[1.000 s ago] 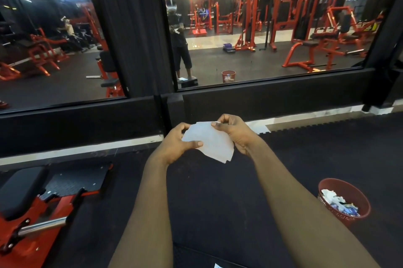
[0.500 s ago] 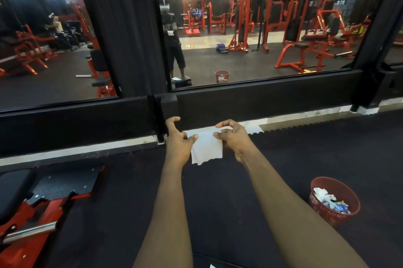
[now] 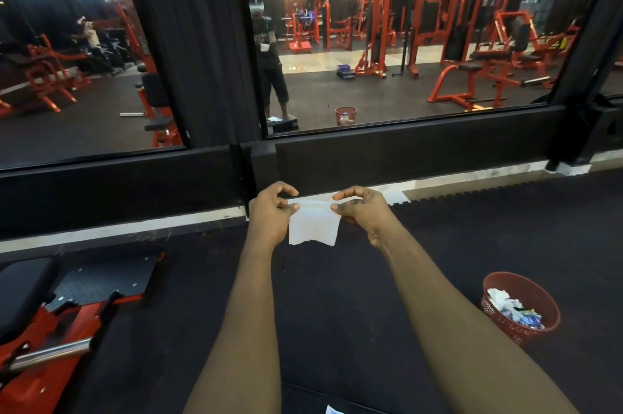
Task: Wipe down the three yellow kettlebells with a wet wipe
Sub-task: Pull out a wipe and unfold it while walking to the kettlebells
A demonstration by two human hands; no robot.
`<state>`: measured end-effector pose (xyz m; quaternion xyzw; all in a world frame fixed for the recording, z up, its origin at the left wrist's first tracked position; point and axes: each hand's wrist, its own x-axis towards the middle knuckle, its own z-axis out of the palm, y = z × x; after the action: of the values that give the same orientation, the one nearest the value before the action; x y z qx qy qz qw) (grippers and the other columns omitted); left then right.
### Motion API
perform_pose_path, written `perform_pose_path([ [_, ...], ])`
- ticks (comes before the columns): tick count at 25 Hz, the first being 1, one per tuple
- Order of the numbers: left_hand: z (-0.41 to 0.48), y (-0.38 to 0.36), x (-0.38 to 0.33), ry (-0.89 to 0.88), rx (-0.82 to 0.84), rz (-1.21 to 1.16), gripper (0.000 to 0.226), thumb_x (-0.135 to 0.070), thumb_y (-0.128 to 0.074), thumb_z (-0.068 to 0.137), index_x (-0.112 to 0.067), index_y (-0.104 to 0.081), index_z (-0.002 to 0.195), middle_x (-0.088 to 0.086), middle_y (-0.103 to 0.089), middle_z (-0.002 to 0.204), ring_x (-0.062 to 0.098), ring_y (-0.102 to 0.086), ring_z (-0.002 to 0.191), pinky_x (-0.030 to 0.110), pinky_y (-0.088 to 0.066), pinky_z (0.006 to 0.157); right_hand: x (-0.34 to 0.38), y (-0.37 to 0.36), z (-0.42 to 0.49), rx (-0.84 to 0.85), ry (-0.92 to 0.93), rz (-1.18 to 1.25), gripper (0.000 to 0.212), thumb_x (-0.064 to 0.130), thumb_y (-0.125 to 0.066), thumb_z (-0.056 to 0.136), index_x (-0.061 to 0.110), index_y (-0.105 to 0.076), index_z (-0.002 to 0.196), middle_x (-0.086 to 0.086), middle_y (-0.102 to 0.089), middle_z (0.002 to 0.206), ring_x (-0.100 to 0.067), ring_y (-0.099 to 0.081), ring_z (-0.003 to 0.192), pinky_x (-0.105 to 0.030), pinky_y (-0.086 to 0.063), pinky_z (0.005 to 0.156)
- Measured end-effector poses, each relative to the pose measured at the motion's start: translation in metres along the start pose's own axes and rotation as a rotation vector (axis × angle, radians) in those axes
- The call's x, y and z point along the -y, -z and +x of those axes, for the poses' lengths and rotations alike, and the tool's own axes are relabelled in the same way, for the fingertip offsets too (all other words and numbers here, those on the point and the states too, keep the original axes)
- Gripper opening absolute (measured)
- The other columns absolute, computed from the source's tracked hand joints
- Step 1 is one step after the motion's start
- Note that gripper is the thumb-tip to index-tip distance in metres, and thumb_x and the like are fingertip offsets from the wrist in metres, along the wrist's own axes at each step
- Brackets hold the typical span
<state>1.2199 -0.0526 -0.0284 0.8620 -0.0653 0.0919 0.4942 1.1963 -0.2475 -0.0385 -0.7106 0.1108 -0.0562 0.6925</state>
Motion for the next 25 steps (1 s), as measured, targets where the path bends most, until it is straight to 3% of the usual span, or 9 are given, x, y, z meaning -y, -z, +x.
perform_pose_path([
  [2, 0.003, 0.006, 0.001, -0.014, 0.047, 0.043, 0.020, -0.012, -0.069, 0.089, -0.033, -0.068, 0.089, -0.007, -0.066, 0.088, 0.008, -0.063, 0.087, 0.020, -0.047, 0.062, 0.003, 0.002, 0.000, 0.069, 0.020, -0.066, 0.015, -0.001, -0.076, 0.078, 0.012, -0.072, 0.083, -0.003, -0.075, 0.075, -0.010, -0.070, 0.067, -0.017, -0.049, 0.056],
  [4, 0.005, 0.010, -0.002, -0.036, 0.086, 0.054, 0.019, -0.013, -0.069, 0.089, -0.032, -0.070, 0.090, -0.006, -0.067, 0.090, 0.010, -0.064, 0.088, 0.026, -0.055, 0.069, 0.005, 0.002, 0.002, 0.067, 0.040, -0.126, 0.013, -0.001, -0.072, 0.082, 0.012, -0.073, 0.080, -0.002, -0.075, 0.078, -0.010, -0.068, 0.063, -0.018, -0.050, 0.057],
  [10, 0.009, 0.012, -0.014, -0.063, 0.021, 0.007, 0.016, -0.015, -0.069, 0.089, -0.029, -0.071, 0.082, 0.000, -0.069, 0.082, 0.017, -0.067, 0.080, 0.037, -0.061, 0.069, 0.014, -0.001, 0.011, 0.059, 0.077, -0.111, 0.021, -0.004, -0.059, 0.091, 0.011, -0.071, 0.080, -0.011, -0.074, 0.097, -0.024, -0.071, 0.092, -0.030, -0.060, 0.071],
  [15, 0.011, 0.013, -0.017, -0.088, 0.040, -0.004, 0.019, -0.014, -0.066, 0.092, -0.032, -0.069, 0.085, -0.005, -0.067, 0.086, 0.013, -0.065, 0.084, 0.031, -0.058, 0.066, 0.018, 0.005, 0.013, 0.146, 0.040, -0.182, 0.016, 0.003, -0.074, 0.080, 0.014, -0.075, 0.091, -0.007, -0.074, 0.092, -0.022, -0.069, 0.092, -0.034, -0.056, 0.085],
  [20, 0.014, 0.014, -0.018, -0.097, 0.142, 0.034, 0.022, -0.013, -0.075, 0.084, -0.027, -0.070, 0.100, -0.008, -0.063, 0.092, 0.010, -0.063, 0.088, 0.020, -0.052, 0.069, 0.019, 0.000, 0.012, 0.063, 0.068, -0.276, 0.019, 0.005, -0.079, 0.077, 0.016, -0.074, 0.091, -0.003, -0.064, 0.076, -0.016, -0.062, 0.074, -0.028, -0.055, 0.069],
  [25, 0.016, 0.007, -0.020, -0.084, 0.029, 0.088, 0.018, -0.014, -0.071, 0.088, -0.023, -0.070, 0.104, -0.003, -0.064, 0.100, 0.012, -0.061, 0.091, 0.019, -0.049, 0.066, 0.019, -0.003, 0.016, 0.007, 0.073, -0.276, 0.004, 0.014, -0.074, 0.084, 0.013, -0.071, 0.086, -0.005, -0.070, 0.080, -0.017, -0.065, 0.078, -0.026, -0.049, 0.066],
])
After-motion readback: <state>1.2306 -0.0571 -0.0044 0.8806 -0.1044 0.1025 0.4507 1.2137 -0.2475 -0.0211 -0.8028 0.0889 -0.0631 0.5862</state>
